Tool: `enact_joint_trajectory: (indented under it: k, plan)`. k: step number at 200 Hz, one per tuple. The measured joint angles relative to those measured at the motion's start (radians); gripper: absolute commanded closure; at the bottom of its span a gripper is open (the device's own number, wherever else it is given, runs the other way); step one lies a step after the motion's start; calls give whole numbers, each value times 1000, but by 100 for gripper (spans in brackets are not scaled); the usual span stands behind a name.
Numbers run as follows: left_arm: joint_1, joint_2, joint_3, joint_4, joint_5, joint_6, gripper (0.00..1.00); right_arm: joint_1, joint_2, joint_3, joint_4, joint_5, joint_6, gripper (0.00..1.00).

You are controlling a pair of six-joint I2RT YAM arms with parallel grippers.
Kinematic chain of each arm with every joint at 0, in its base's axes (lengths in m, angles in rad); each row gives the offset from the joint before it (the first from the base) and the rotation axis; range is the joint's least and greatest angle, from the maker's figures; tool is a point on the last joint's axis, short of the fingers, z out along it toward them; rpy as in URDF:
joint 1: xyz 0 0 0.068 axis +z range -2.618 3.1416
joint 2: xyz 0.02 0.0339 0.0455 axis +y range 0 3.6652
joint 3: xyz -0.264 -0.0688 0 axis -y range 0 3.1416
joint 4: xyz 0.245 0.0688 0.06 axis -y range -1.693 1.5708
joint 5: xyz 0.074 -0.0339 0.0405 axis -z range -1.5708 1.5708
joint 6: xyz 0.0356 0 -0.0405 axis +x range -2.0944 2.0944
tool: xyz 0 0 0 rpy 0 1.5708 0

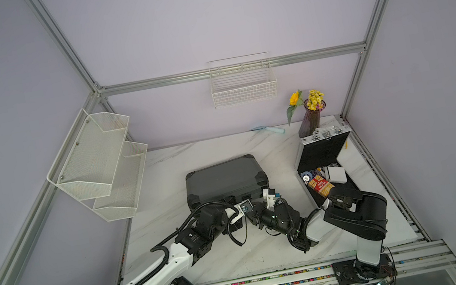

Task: Open the poker set cases
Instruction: Adjust the poker set case at the center of the board.

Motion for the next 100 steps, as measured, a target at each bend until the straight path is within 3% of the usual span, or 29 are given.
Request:
enact_joint_trajectory:
  k: [100]
  plan:
    - [17, 64, 19, 20, 4, 0, 23, -1, 0, 0, -2, 15, -2, 100]
